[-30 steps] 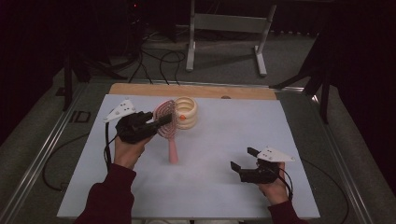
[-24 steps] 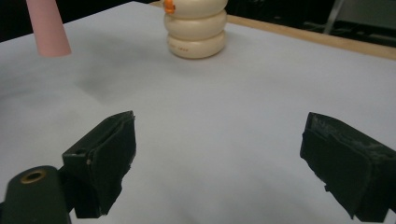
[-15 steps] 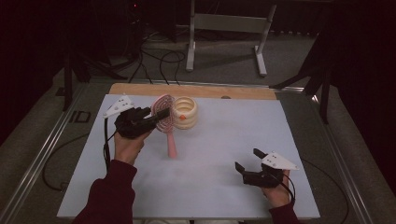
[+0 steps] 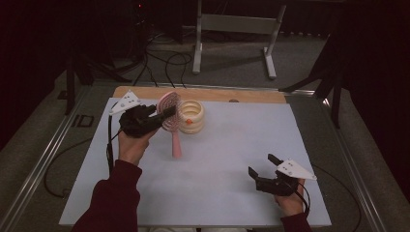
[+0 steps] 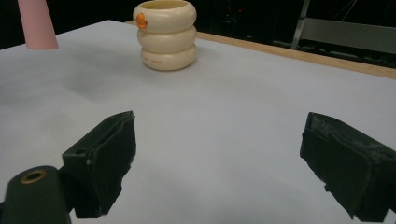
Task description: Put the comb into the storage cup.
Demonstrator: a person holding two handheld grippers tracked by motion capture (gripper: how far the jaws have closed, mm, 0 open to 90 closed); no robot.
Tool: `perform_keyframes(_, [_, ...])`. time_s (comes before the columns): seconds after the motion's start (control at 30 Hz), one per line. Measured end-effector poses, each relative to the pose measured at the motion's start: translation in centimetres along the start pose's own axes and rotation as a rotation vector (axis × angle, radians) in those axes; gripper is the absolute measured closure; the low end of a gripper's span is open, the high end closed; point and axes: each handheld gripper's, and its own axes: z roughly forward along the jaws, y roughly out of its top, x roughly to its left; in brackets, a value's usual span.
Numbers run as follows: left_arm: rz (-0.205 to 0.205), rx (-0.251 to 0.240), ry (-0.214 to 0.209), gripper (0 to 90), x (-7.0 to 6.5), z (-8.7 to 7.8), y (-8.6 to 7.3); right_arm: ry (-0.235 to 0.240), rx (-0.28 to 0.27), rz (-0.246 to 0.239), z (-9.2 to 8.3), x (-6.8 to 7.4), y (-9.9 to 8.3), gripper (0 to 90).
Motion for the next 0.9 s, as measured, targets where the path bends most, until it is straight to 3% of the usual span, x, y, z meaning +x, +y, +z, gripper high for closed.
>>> perform_keyframes(0.9, [0.023, 0.018, 0.037, 65.5, 0.5, 1.6, 2.3, 0.016, -0.016, 0.011, -0.1, 0.0, -0.2, 10.8])
